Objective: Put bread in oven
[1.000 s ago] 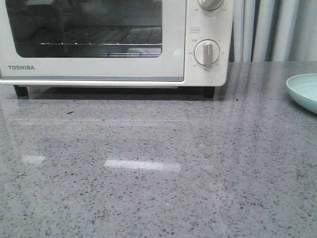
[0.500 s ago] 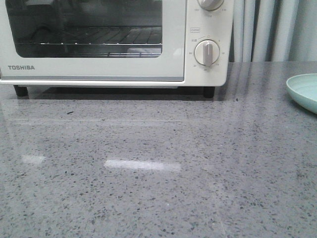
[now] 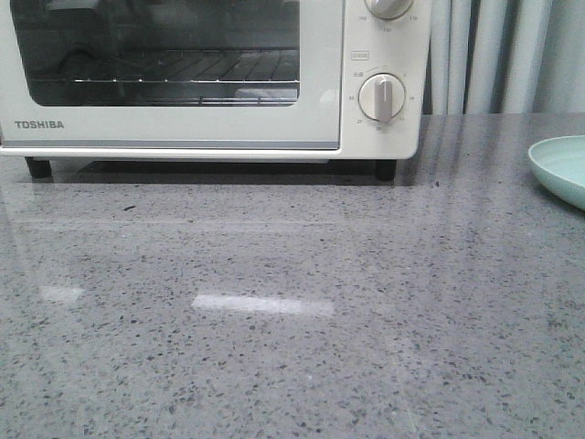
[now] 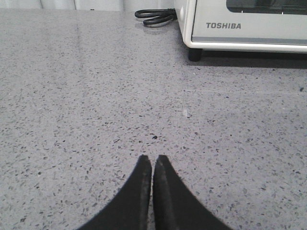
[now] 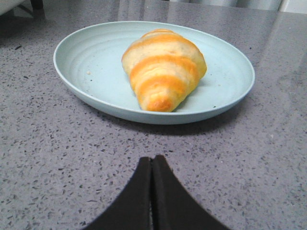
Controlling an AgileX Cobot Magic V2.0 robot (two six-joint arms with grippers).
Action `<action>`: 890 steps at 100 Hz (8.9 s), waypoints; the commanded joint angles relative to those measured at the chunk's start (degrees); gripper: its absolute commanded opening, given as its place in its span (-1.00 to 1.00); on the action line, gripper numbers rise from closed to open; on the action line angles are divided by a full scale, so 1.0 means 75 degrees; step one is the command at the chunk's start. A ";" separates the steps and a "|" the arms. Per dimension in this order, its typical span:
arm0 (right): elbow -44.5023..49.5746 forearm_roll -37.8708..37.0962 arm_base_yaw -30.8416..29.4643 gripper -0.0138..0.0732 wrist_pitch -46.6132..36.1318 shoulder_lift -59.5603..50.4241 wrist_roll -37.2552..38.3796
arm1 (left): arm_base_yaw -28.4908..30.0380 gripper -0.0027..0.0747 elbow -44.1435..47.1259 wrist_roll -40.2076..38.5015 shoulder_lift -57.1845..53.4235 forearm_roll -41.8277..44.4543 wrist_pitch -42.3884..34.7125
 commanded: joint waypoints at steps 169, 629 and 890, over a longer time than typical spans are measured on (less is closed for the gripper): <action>-0.1888 0.1319 -0.0004 -0.85 -0.3305 -0.0131 0.0774 | 0.0010 -0.99 -0.0861 -0.0882 -0.0062 -0.0427 -0.6050; -0.8981 0.0422 0.3685 -0.84 0.7398 0.7118 0.0405 | -0.3704 -0.99 -0.5845 -0.1501 0.2433 0.0661 0.1136; -1.4964 -0.5349 1.0081 0.44 0.6759 1.3384 0.0468 | -0.3077 -0.99 -0.5326 -0.3086 -0.0236 0.3093 0.3382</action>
